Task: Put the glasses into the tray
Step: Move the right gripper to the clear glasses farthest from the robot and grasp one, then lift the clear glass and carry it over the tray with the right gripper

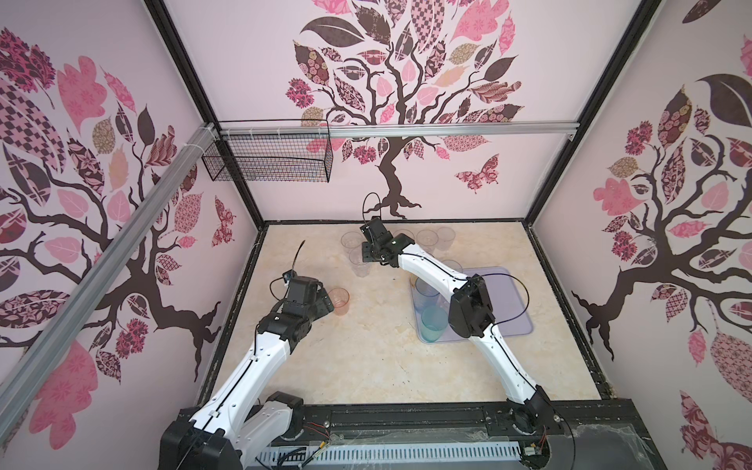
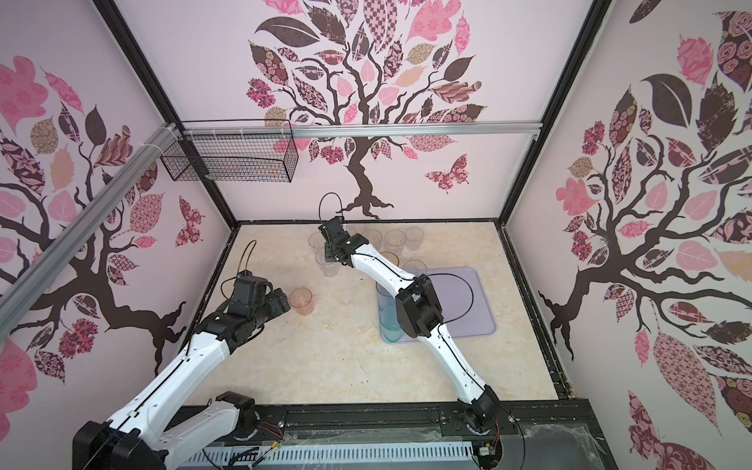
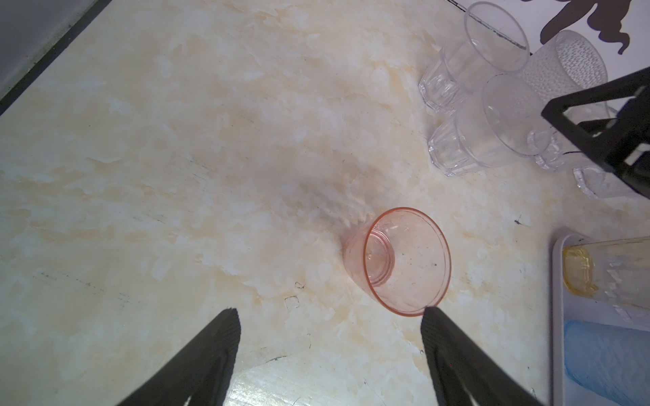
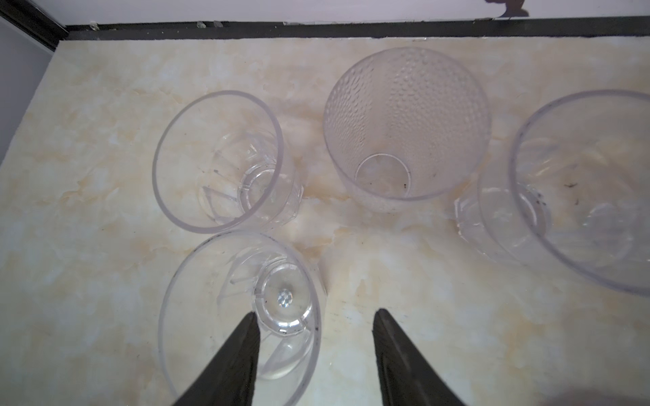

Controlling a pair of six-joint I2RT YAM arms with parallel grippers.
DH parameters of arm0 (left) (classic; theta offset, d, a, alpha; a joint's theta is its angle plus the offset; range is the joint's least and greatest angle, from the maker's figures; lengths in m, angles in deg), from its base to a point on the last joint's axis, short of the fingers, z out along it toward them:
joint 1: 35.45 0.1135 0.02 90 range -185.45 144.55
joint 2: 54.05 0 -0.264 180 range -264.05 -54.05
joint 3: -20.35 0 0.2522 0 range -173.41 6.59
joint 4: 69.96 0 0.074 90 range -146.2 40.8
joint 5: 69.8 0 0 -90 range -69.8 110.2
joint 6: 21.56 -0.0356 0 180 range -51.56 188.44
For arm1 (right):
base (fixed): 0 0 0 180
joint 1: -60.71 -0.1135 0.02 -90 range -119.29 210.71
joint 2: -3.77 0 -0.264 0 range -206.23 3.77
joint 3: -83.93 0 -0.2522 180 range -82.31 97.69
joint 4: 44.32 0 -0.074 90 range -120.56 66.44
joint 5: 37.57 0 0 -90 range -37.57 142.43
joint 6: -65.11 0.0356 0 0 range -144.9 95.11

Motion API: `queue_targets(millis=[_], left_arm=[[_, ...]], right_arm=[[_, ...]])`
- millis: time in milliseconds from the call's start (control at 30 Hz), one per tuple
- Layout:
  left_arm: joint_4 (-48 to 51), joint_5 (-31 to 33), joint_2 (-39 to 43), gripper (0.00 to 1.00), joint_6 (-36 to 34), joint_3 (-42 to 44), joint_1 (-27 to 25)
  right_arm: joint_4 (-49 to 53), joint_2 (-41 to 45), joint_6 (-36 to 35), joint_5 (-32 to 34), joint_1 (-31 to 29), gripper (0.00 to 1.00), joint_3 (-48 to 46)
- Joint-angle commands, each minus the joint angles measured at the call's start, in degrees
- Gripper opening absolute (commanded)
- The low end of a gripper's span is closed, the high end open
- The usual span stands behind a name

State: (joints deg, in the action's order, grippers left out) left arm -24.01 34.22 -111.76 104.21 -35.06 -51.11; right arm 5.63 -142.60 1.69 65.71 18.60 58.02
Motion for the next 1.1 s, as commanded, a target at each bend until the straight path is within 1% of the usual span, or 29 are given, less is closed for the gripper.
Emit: queue_targets(millis=[0,133,367,733,867,900,1067], left_arm=[[-1.07,-0.44,-0.16,0.85,-0.79,0.82,0.31],[-1.31,-0.66,-0.29,0.84,-0.79,0.87,0.28],[-1.77,-0.99,-0.47,0.84,-0.44,1.04,0.24],[-1.6,-0.75,-0.12,0.84,-0.26,1.04,0.3],[-1.68,-0.8,0.06,0.84,0.09,1.27,0.27],[-1.75,-0.75,0.11,0.83,0.17,1.43,0.28],[-1.52,-0.1,1.02,0.83,-0.28,1.58,0.28]], right_arm=[[0.94,-3.54,-0.24,0.37,-0.23,0.54,2.47],[-0.31,-4.66,-0.85,-0.09,-0.06,0.51,2.96],[-0.34,-3.95,-0.69,-0.86,-0.04,0.42,2.84],[-0.81,0.86,-1.01,-0.92,-1.25,0.21,-2.4],[-1.44,4.32,-0.57,-1.82,-2.63,0.16,-5.96],[-1.93,7.01,-0.64,-1.78,-3.18,0.15,-7.27],[-2.94,14.73,-1.13,-1.67,-5.51,0.11,-13.09]])
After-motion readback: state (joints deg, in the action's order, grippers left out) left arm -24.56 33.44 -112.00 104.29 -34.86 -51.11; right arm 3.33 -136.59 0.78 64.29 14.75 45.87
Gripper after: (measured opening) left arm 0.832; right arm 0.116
